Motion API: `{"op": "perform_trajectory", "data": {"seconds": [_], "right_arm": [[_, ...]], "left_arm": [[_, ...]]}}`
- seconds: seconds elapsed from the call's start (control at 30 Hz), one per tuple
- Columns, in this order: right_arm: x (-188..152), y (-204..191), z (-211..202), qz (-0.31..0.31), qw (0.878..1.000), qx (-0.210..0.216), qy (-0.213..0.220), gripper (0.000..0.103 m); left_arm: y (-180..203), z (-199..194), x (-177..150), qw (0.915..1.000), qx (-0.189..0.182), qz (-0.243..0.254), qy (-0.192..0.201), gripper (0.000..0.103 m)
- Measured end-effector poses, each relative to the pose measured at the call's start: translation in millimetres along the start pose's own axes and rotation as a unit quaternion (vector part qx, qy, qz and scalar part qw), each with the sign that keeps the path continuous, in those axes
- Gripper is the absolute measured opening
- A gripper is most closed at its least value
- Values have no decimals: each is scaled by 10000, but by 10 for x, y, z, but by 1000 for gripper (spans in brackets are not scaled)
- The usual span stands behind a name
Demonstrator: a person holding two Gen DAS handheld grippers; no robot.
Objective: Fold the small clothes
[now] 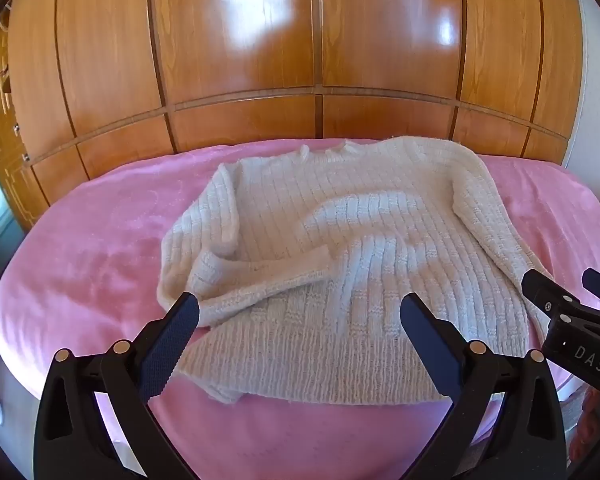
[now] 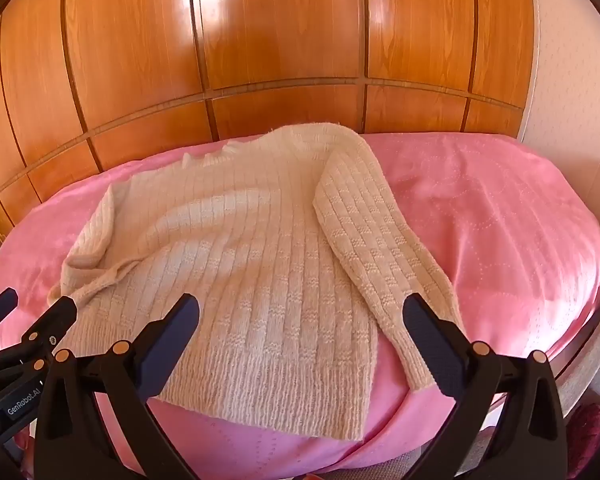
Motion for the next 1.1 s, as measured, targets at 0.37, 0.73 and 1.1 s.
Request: {"op": "perform_trajectory", "data": {"seconds": [0.37, 0.73, 1.1], "right_arm": [[10, -19, 17, -13, 10000, -25, 31, 101], [2, -4, 7, -7, 10000, -21, 16, 101], [-10, -17, 16, -14, 10000, -23, -13, 101]], "left_arm": [[-4, 1, 9, 10000, -8, -21, 20, 100], [-7, 4, 14, 10000, -47, -75, -8, 100], [-11, 45, 14, 9998, -97, -107, -118, 100]]}}
Point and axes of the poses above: each gripper's, at about its wrist camera, not at the fingertips, and z roughly the way its jaws point, y to its right, x to its top, the point moved 7 cm from there along z, roughly the way its jaws point, and after that the axes turned 11 degrees about -z, right-handed, at the moved point
